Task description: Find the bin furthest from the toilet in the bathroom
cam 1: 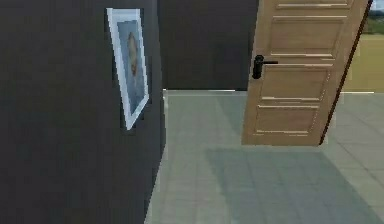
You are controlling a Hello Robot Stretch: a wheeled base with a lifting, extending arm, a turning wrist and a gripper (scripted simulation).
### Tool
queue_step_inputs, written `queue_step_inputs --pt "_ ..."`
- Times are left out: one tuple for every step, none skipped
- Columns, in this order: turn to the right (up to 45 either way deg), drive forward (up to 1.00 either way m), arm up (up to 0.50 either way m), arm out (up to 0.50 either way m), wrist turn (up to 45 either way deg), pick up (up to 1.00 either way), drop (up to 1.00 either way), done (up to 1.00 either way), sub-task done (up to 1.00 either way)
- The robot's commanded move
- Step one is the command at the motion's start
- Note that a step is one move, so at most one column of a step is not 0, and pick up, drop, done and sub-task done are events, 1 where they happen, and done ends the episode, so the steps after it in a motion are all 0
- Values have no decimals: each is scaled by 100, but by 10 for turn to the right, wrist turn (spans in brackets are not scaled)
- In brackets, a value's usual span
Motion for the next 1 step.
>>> queue_step_inputs --pt "0 60 0 0 0 0 0 0 0"
